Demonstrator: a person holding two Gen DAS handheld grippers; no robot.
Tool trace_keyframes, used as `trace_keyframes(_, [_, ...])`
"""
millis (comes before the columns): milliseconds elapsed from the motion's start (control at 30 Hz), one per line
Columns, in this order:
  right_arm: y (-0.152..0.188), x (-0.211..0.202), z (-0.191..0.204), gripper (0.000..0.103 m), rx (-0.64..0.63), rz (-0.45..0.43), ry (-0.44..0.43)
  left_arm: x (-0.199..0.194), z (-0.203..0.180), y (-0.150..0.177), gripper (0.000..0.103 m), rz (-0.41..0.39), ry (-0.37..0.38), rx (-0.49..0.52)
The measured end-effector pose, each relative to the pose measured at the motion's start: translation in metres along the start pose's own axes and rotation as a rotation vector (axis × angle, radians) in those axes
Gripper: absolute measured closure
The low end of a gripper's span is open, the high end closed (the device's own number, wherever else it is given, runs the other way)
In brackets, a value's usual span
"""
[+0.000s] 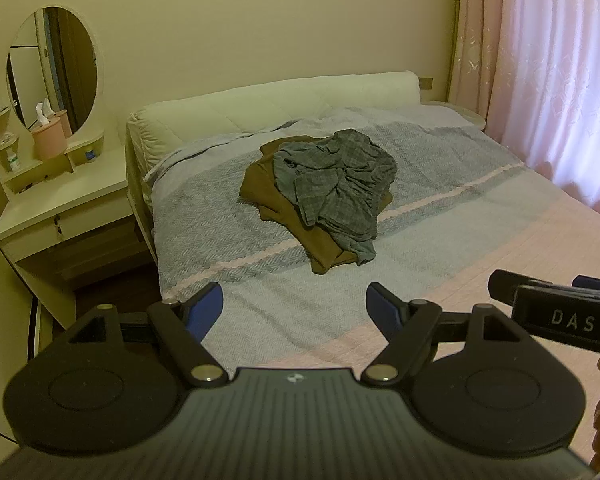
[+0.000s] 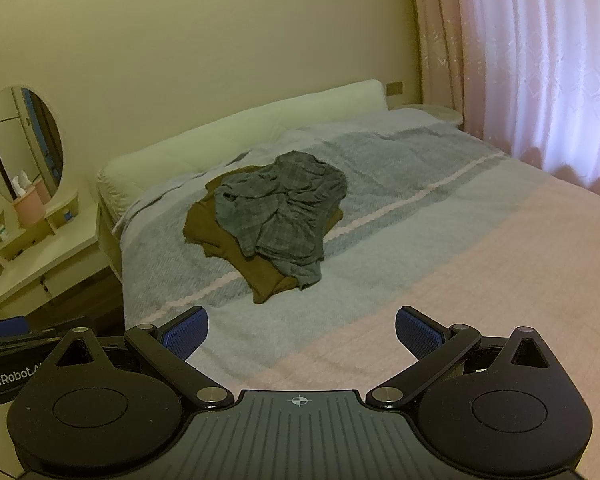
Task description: Fold clothes
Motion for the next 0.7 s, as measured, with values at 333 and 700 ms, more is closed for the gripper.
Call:
trace_keyframes(333, [0.0,0.005,-0.002,0.001,0.018,0.003,0.013,0.008,-0.001,-0.003,0.027,0.015,0.017,0.01])
trace_keyframes(700, [0.004,0.017,-0.007,0.001,0.067,0.029,0.03,0.028,0.0,-0.002,0.027,0.054,0.033,0.04])
Point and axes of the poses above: each gripper's, at about its wrist camera, not at the fingertips, and x roughly the way its jaws point, z to its left, y to its underside, the point moved 6 cm from there along x, roughly the way its jaws point, and after that the axes turned 5 degrees about -y, right-handed, at the moved point
